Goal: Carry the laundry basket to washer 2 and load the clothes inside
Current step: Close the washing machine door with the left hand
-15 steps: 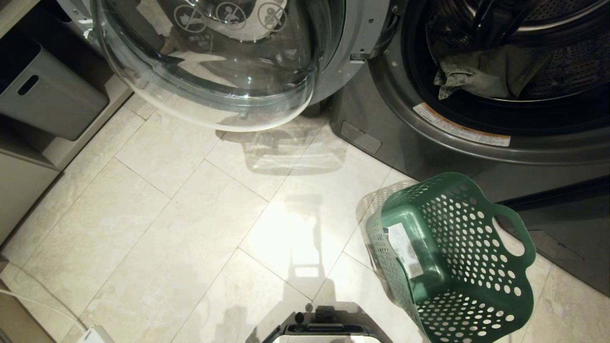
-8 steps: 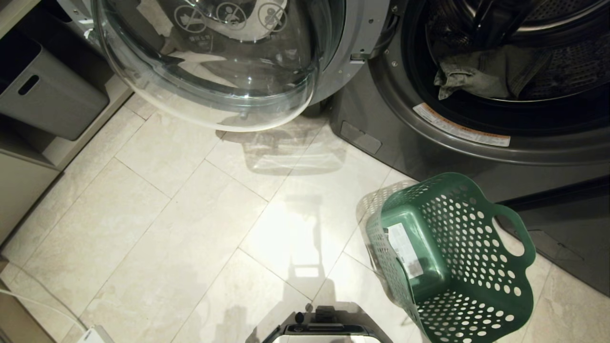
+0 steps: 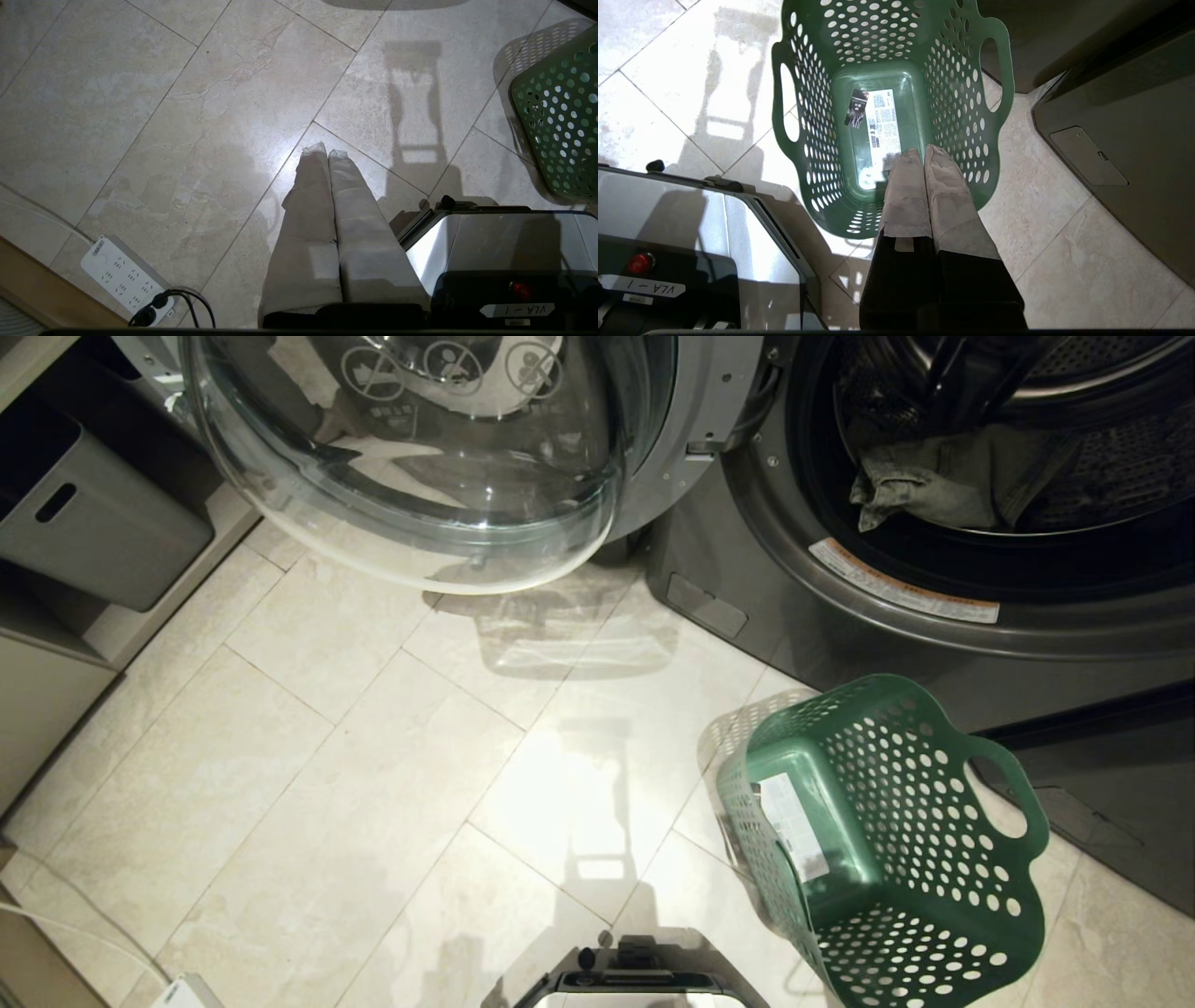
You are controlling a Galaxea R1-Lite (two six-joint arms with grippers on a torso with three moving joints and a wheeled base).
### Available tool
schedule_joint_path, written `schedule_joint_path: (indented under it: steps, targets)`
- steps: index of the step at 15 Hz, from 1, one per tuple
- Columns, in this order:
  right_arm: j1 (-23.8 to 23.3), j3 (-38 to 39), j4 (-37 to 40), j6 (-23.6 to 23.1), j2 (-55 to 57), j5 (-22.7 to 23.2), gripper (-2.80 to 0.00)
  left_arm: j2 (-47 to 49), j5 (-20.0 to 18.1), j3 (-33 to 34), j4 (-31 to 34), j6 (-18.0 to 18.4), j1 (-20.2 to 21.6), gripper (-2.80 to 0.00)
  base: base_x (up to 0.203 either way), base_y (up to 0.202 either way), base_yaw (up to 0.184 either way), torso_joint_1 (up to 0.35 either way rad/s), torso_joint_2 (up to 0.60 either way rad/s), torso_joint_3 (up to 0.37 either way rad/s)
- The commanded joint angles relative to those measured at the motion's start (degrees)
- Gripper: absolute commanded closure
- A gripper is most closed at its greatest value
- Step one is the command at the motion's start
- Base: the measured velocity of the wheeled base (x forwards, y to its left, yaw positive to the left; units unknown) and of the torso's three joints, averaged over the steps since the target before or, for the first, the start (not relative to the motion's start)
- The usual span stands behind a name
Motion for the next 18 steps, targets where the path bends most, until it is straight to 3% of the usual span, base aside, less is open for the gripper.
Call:
schedule_joint_path:
  steps: [1, 13, 18]
  targets:
    - [-0.04, 0.02, 0.13, -0.08, -0.47, 0.01, 0.00, 0.07, 0.00, 0.00, 0.01, 0.00, 0.00, 0.00, 0.000, 0.000, 0.000, 0.000, 0.00, 0.000]
    - [0.03, 0.02, 0.22, 0.89, -0.38, -1.04, 0.00, 0.07, 0.03, 0.71, -2.01, 0.09, 0.00, 0.00, 0.000, 0.000, 0.000, 0.000, 0.00, 0.000]
    - [0.03, 0.02, 0.22, 0.90, -0.46, -1.04, 0.00, 0.07, 0.03, 0.79, -2.01, 0.00, 0.00, 0.00, 0.171, 0.000, -0.002, 0.003, 0.00, 0.003]
